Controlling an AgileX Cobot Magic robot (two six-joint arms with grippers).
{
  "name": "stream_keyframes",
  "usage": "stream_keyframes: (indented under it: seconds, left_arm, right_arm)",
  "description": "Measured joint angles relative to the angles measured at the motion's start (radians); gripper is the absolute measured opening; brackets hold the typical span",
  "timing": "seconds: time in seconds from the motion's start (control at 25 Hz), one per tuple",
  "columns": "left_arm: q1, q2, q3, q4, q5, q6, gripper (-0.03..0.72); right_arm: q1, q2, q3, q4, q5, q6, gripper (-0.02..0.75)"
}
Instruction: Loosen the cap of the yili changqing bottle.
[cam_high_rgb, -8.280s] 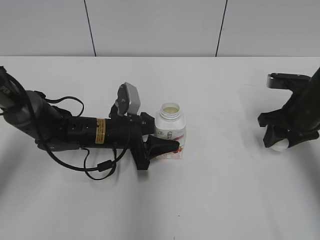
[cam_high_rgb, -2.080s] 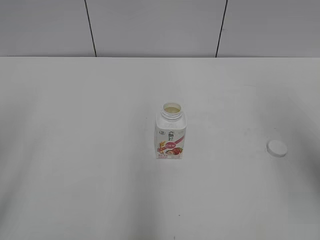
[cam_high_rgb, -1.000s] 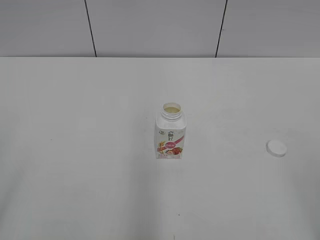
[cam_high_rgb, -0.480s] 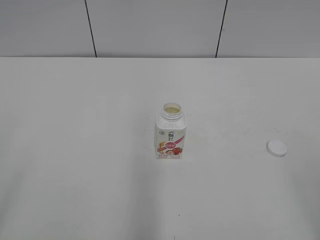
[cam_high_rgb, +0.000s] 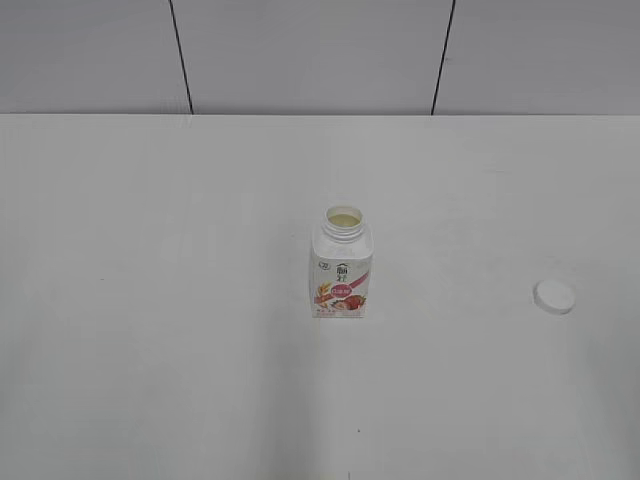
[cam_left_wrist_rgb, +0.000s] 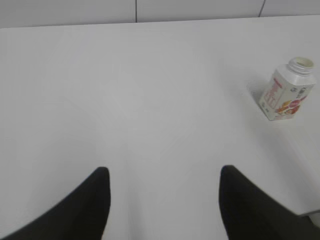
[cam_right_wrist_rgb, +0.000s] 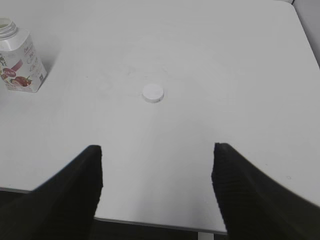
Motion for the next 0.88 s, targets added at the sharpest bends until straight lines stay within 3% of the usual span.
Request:
stream_keyframes:
  seconds: [0.28,0.56,0.88]
  left_arm:
    - [0.082,0.0,0.0,-0.039,0.0,0.003,0.418]
    - [0.257,0.0,0.0,-0.058,0.0,0.003,0.417]
    - [0.27,0.0,0.0,-0.057,0.0,0.003,0.404]
  right_arm:
    - [0.0,0.0,0.0,-0.001,0.0,0.0,0.535]
    - [0.0,0.0,0.0,-0.002,-0.001,0.0,0.535]
    - [0.0,0.0,0.0,-0.002,-0.001,0.0,0.534]
